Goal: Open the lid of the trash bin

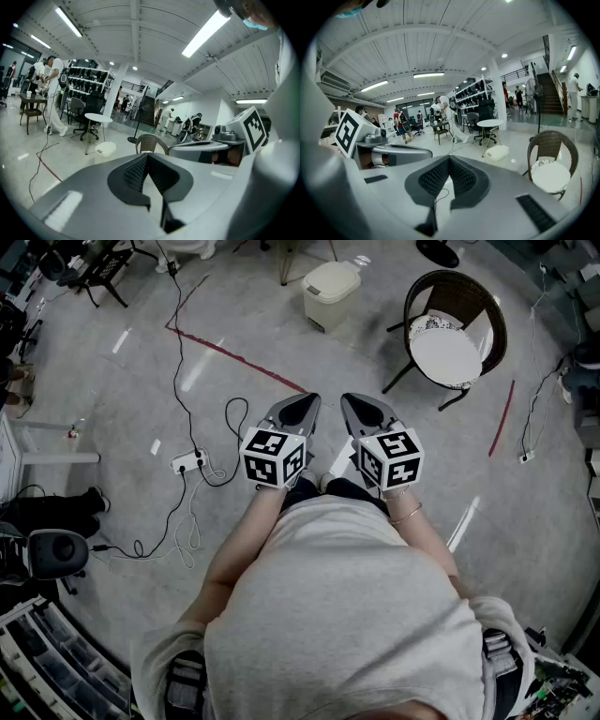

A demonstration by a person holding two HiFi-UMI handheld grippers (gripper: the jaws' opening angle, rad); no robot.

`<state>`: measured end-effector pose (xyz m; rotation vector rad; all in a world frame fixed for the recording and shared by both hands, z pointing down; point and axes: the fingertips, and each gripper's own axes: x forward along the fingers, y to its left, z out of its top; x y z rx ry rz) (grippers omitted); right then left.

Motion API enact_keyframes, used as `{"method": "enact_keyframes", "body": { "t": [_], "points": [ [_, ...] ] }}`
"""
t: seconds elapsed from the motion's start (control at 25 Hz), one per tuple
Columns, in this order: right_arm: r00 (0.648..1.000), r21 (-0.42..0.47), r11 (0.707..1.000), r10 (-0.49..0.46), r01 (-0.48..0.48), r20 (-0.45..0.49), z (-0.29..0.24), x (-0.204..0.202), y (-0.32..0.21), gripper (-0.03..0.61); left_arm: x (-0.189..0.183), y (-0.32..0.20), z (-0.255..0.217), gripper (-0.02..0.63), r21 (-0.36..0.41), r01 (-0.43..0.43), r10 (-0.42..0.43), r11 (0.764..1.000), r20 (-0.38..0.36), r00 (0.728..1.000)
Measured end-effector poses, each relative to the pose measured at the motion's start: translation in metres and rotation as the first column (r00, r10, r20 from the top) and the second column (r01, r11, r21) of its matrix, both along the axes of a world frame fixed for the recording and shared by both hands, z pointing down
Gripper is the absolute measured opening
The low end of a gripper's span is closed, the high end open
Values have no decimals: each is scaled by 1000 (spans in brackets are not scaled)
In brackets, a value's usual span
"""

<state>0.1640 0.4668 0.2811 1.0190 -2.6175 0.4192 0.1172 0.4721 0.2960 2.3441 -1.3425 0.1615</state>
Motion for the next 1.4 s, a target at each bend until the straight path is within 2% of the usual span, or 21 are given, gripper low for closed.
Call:
{"method": "enact_keyframes", "body": {
  "t": [0.32, 0.48, 0.68, 0.8, 1.0, 1.16, 1.4],
  "points": [
    [1000, 10, 1000, -6, 6, -6, 2, 7, 2, 8, 14, 6, 7, 6, -17, -27, 27, 999, 12, 1000],
    [1000, 10, 1000, -9, 9, -9, 2, 12, 2, 8, 18, 3, 8, 6, -22, -15, 15, 1000, 6, 1000],
    [999, -2, 1000, -16, 16, 46, -4, 18, -1, 8, 25, 0, 8, 6, -29, -1, 1, 1000, -30, 1000],
    [998, 6, 999, -34, 34, 46, -2, 23, -2, 8, 30, -3, 9, 6, -23, 16, -17, 1000, -37, 999],
    [996, -29, 998, -53, 55, 71, 8, 24, -9, 8, 34, -1, 19, 6, -50, 41, -43, 998, -33, 999],
    [995, -40, 997, -61, 65, 75, 12, 15, -20, 8, 22, -10, 25, 5, -68, 57, -60, 996, -36, 998],
    [997, -39, 998, -40, 43, 72, 19, -17, -69, 8, -18, -60, 28, 5, -52, 72, -74, 996, -49, 996]
  ]
}}
